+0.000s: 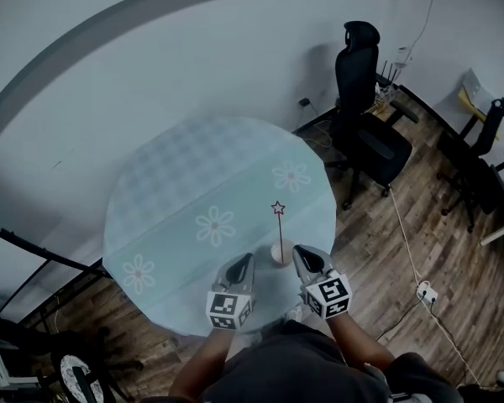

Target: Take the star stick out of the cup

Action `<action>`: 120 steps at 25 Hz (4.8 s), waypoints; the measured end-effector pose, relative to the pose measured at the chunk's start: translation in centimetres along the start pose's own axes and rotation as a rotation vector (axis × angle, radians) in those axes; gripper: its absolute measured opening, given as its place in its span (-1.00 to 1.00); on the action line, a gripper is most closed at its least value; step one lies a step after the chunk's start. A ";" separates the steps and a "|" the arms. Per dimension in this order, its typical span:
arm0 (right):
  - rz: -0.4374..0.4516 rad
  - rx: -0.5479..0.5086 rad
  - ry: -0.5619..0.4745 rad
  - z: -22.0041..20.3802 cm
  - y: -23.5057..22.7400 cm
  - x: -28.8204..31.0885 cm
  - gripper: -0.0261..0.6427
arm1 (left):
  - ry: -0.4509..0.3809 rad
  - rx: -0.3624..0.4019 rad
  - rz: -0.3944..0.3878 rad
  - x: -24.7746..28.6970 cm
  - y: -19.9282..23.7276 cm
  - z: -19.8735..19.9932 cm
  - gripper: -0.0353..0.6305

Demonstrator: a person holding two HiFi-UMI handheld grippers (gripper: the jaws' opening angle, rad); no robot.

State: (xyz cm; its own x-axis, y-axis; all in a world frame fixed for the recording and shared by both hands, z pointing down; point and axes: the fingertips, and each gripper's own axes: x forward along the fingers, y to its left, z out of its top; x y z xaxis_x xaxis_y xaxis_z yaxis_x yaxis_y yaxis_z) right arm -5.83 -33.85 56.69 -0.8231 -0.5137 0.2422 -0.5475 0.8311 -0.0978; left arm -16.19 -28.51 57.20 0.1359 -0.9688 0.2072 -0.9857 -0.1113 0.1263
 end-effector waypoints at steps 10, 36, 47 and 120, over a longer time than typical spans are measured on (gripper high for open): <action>0.049 0.008 0.075 -2.8 -2.4 5.1 -0.91 | 0.045 -0.016 0.079 2.2 2.0 -1.5 -0.88; 0.158 0.029 0.313 -8.6 -3.6 12.4 -0.76 | 0.063 -0.107 0.247 2.4 5.0 -3.4 -0.88; 0.163 0.050 0.337 -8.6 -3.2 12.9 -0.76 | 0.077 -0.122 0.259 1.8 5.6 -4.0 -0.88; 0.006 -0.028 -0.264 10.4 0.7 3.1 -0.87 | -0.112 -0.039 0.198 -2.2 7.6 5.1 -0.88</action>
